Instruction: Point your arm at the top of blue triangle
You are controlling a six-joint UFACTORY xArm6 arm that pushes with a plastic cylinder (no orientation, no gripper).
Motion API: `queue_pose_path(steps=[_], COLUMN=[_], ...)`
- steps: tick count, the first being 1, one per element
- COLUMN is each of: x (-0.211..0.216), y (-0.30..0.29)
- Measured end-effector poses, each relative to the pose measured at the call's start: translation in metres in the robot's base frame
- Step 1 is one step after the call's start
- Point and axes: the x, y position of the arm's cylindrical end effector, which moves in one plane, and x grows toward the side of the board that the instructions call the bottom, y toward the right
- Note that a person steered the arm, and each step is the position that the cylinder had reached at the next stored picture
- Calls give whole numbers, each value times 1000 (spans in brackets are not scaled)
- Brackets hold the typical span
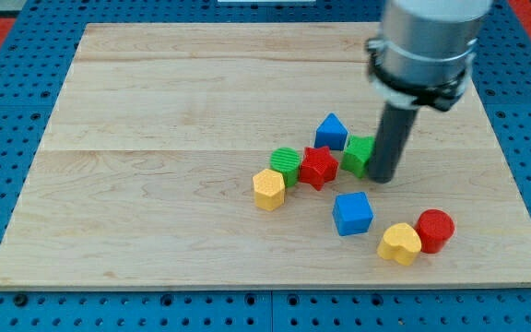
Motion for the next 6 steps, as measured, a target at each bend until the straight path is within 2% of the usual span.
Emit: queue_pose_path(steps=[2,3,6], x=[-87,-105,-108], y=[20,7,-58])
